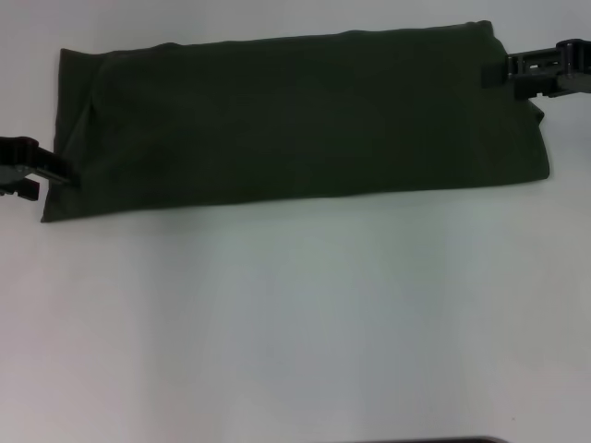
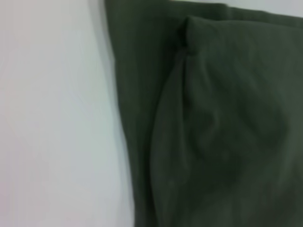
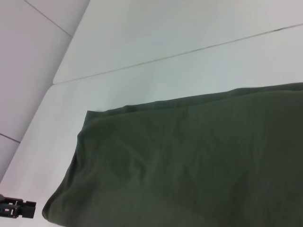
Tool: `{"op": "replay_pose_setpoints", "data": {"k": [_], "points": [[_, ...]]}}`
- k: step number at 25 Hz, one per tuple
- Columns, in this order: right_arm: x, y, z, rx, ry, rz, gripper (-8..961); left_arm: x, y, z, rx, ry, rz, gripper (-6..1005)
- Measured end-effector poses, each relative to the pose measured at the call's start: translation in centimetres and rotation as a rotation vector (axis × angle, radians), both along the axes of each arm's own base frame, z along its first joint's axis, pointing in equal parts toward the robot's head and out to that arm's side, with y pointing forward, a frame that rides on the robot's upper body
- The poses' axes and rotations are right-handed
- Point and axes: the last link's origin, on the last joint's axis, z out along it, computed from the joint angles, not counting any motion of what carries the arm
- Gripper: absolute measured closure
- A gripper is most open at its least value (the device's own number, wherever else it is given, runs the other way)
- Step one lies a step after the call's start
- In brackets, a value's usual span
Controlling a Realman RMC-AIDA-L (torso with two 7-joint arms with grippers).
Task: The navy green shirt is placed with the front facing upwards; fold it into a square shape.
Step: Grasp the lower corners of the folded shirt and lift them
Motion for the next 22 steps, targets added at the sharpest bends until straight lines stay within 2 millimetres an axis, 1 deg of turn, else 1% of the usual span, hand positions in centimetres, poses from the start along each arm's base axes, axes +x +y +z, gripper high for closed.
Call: {"op": "replay_pose_setpoints", "data": {"k": [3,7,10,19,22], "points": [[0.2,-0.1,-0.1,-0.002,0.0,-0.006,19,-0.4,0.0,-0.3,0.002,0.018,0.009,355],[0.4,-0.2,-0.1,-0.001,-0.001,-0.013,18,-1.1,0.0,-1.4,-0.006,0.021,0.039,352],[0.4,-0.2,-0.1,-0.001,0.0,-0.015,18,-1.5,0.2,-1.6,0.006,0.02,0.055,354],[0.3,-0.1,-0.1,0.002,0.005,-0.015,18,-1.6,0.5,-1.7,0.029,0.02,0.063,379],[0.3,-0.1,0.0,0.005,0.01,-0.014,19,-1.7,0.5,-2.1,0.022,0.017,0.066,391]]}}
